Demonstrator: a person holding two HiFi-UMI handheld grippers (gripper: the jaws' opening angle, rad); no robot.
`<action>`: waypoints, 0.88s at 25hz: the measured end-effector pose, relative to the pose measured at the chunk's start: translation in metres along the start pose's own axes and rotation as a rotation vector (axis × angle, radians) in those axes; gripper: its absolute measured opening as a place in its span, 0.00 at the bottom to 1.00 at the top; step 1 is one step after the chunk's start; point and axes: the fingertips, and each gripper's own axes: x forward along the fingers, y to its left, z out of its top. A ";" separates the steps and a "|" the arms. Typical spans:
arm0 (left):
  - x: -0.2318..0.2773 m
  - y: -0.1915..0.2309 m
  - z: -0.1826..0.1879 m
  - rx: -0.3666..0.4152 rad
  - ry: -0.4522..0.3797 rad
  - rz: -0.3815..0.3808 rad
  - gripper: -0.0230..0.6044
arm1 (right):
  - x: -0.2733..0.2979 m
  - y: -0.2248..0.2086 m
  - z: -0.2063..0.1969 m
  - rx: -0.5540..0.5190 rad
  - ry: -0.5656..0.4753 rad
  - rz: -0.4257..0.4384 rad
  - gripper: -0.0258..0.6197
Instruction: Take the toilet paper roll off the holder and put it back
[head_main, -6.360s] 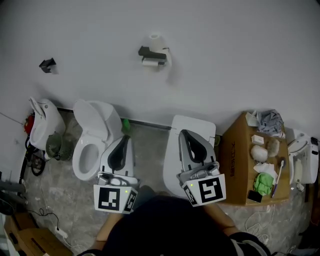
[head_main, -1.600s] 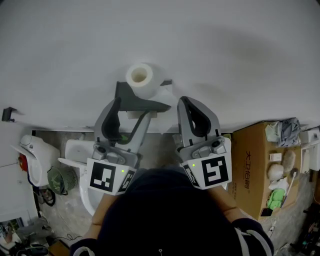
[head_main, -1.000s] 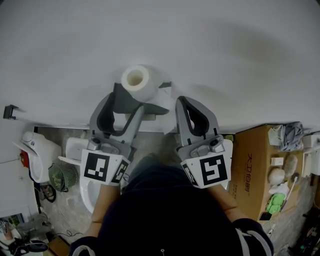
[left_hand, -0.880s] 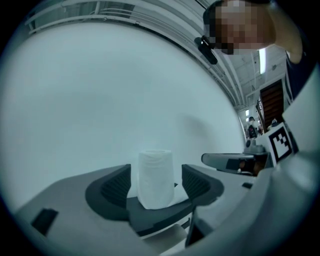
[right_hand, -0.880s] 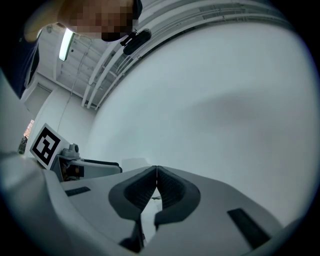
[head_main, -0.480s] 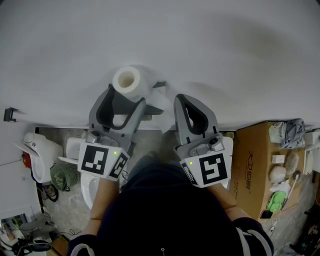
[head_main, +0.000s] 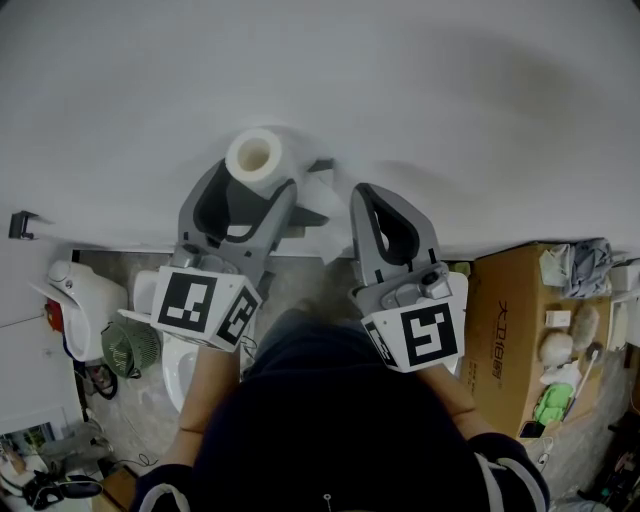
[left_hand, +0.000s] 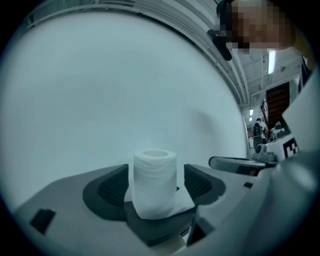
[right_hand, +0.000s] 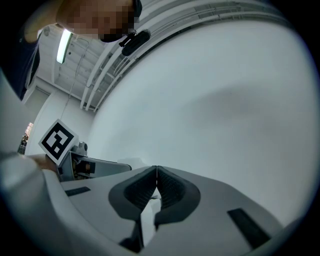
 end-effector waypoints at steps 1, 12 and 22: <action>0.001 0.001 0.000 0.003 0.003 0.005 0.56 | 0.000 0.000 0.000 0.000 0.001 0.000 0.07; 0.015 0.004 0.000 0.034 0.042 0.016 0.56 | 0.001 -0.003 -0.001 -0.001 0.005 -0.014 0.07; 0.023 0.006 -0.009 0.050 0.102 0.030 0.56 | 0.003 -0.004 -0.003 -0.003 0.007 -0.024 0.07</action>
